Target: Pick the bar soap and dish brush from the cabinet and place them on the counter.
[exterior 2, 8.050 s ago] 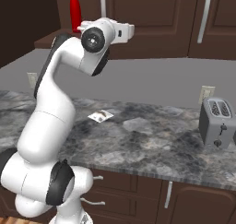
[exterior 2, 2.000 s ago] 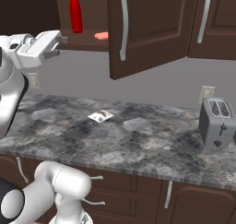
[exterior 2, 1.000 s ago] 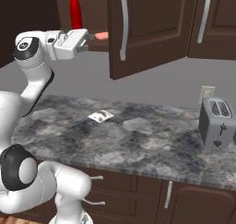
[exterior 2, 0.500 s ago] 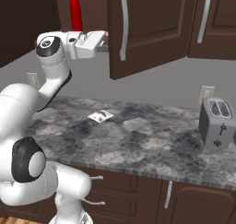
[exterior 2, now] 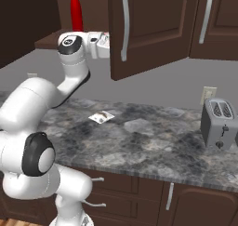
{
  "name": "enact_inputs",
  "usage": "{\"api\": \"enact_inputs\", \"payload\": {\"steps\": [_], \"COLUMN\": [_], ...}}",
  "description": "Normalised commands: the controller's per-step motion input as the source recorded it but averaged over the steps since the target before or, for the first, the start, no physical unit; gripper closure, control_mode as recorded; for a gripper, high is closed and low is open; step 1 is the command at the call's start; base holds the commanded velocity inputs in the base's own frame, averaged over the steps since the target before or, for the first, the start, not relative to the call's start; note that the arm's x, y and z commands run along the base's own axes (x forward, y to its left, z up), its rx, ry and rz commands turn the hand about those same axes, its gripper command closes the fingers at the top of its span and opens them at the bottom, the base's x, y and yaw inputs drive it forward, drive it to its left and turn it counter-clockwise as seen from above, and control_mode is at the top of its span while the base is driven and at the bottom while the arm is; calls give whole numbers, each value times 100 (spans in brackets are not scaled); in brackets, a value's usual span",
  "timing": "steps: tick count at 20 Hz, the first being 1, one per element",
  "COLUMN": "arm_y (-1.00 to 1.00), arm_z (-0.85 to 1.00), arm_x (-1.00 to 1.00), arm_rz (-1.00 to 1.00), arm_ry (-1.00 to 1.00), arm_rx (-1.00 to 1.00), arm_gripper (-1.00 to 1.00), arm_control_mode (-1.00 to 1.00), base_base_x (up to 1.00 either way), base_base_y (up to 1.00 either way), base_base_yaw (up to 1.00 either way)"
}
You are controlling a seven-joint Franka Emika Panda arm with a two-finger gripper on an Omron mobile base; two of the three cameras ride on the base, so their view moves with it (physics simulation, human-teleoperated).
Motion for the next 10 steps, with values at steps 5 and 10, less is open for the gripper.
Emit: {"api": "enact_inputs", "payload": {"steps": [5,10], "arm_y": [-79,-77], "arm_z": [0,0], "arm_x": [-20,-18], "arm_rz": [-10,-13], "arm_ry": [0,0], "arm_rx": [2,2], "arm_gripper": [-100,-100], "arm_control_mode": [-100,-100], "base_base_x": [0,0], "base_base_y": [0,0], "base_base_yaw": [0,0]}}
